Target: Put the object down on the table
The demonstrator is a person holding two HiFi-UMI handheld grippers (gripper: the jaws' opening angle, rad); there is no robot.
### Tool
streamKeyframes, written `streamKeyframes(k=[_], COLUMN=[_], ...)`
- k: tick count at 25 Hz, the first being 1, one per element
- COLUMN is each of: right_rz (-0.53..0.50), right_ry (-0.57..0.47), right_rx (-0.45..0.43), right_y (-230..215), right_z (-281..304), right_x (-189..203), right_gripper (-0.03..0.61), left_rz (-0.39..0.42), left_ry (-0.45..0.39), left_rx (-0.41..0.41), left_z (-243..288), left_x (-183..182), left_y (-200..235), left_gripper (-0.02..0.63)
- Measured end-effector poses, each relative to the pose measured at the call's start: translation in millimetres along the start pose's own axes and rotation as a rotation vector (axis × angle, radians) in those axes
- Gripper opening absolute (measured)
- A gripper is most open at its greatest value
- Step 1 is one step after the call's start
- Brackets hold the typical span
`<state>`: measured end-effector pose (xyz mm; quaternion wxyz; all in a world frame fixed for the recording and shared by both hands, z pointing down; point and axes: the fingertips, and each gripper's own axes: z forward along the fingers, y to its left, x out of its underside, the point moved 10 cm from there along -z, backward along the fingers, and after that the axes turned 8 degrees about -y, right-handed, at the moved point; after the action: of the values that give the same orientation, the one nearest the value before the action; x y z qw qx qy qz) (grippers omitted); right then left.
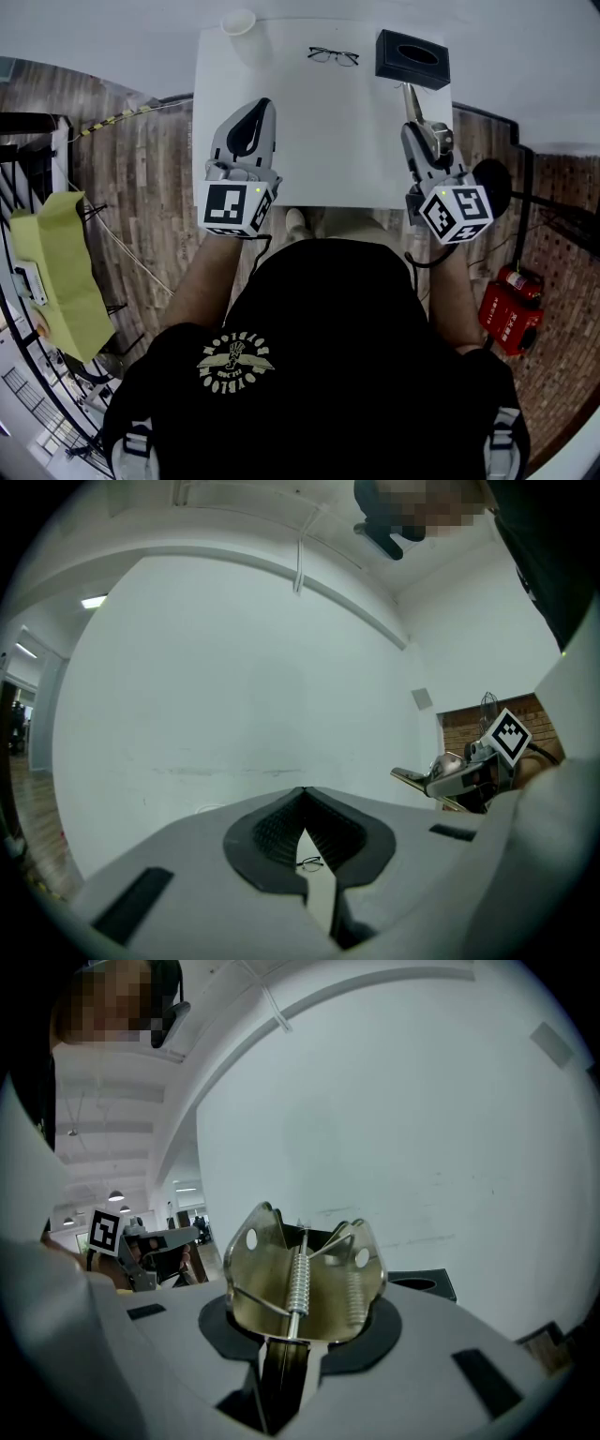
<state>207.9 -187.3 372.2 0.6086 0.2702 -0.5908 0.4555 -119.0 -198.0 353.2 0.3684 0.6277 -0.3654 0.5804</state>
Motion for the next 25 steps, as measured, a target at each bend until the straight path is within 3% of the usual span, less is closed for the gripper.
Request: streamKeyframes(k=[25], right_rz=[0.065], right_ry=[0.165], right_rx=[0.03], right_y=[-17.0], right_z=[16.4], right_x=[81.6], right_gripper=[0.11], left_rz=[-0.013], left_ry=[0.009], left_rx=[-0.007], left_z=[-11.1], left_x=[-1.6], left_y=[1.6], left_gripper=[0.006])
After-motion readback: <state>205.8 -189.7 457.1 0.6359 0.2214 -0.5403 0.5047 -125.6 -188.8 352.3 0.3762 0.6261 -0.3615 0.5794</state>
